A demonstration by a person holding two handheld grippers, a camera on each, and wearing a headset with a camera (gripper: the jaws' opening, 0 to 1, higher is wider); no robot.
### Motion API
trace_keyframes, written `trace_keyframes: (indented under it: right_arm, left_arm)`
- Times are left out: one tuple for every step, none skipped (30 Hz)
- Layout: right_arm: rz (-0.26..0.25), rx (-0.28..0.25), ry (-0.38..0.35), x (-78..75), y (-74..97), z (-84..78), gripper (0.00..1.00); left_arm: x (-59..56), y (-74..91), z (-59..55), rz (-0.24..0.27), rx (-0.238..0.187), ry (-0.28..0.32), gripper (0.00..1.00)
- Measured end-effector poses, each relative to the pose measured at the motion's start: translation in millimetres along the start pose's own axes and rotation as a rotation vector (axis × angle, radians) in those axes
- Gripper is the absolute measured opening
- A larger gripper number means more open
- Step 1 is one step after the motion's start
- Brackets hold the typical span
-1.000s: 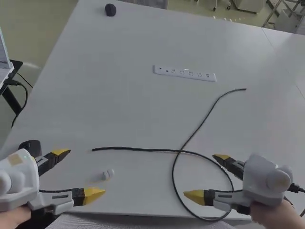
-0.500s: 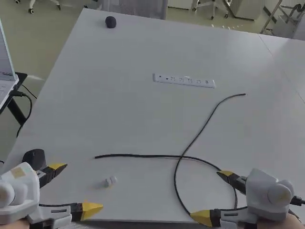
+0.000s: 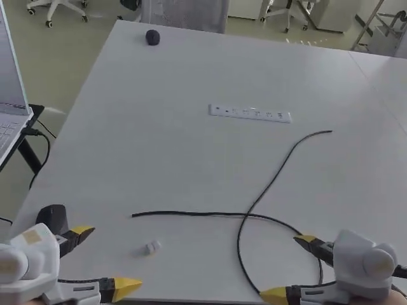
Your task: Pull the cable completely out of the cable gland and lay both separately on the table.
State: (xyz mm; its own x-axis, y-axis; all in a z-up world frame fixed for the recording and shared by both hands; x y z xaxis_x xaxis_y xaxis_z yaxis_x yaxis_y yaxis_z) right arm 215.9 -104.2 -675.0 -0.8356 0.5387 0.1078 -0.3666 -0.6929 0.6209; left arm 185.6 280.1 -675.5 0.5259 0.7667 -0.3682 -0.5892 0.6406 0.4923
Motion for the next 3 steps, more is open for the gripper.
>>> trace_keyframes:
  right_arm:
    - [-0.001,0.000,0.002,-0.2,-0.2,0.3,0.99]
    - [-0.002,0.003,0.004,-0.1,-0.4,0.6,0.99]
    - [-0.001,0.009,0.010,0.1,-0.8,0.4,0.99]
  left_arm:
    - [0.1,0.1,-0.1,-0.001,-0.001,0.001,0.96]
    - [0.3,0.0,0.0,-0.003,-0.001,0.004,0.96]
    - [0.8,-0.2,0.0,-0.003,0.000,0.006,0.96]
Point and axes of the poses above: the centre of the closed fingertips' face, and the gripper's own axes: y roughly backward along the fingers, x roughly to its left, z roughly out of its top, the point moved 8 cm from there along y, roughly backward along the fingers, and after that the axes turned 7 degrees about y, right-handed, at the moved point
